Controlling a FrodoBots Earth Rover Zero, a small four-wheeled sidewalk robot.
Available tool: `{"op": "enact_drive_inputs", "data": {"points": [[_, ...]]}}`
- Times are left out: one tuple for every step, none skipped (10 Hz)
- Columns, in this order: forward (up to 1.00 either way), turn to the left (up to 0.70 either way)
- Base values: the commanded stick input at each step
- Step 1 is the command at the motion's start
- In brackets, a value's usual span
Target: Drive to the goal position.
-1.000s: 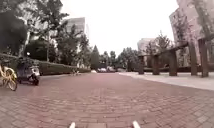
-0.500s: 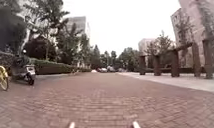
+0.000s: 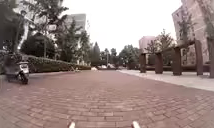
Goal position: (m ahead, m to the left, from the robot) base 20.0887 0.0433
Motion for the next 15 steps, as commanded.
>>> {"op": "enact_drive_inputs", "data": {"points": [[0.70,0.00],[0.70,0.00],[0.70,0.00],[0.70,0.00],[0.70,0.00],[0.70,0.00],[0.70,0.00],[0.70,0.00],[0.70,0.00],[0.70,0.00],[0.70,0.00],[0.70,0.00],[0.70,0.00],[0.70,0.00],[0.70,0.00]]}}
